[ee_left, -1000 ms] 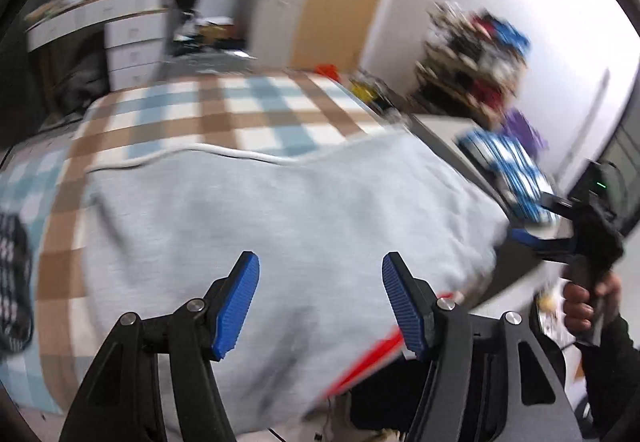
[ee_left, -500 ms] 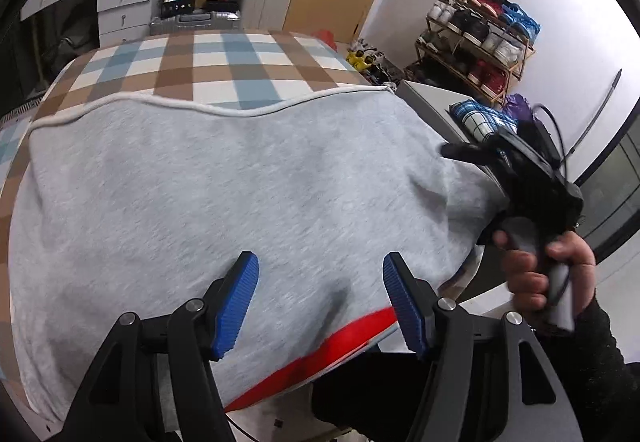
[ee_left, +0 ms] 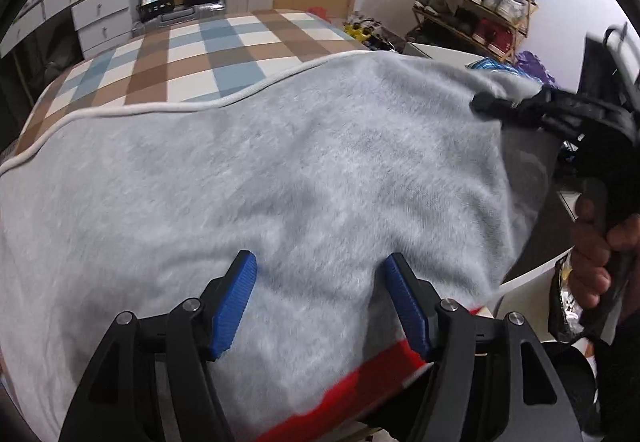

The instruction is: Fold large clothes

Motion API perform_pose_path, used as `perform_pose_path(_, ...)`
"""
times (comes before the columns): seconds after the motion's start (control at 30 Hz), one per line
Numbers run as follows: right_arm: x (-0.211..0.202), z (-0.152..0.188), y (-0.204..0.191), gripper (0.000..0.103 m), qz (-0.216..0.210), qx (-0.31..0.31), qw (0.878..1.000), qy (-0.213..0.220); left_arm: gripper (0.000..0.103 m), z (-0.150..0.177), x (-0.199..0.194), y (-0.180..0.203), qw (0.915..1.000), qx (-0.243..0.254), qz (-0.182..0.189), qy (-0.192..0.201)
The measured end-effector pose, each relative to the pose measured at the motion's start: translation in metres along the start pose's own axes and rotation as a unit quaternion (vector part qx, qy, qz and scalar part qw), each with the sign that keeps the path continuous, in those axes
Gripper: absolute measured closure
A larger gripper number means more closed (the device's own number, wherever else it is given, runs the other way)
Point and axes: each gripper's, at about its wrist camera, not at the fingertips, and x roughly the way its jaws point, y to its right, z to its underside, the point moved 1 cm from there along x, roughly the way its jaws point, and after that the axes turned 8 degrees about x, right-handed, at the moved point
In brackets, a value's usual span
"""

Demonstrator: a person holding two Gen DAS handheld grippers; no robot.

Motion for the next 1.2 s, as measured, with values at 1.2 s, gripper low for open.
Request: perform_pose_path(1.2,-0.02,0.015,-0.005,0.08,0.025,-0.028,0.999,0.033,0.043,0.012,-0.039,-0.061,0.9981,-0.058,-0.018,-0.011)
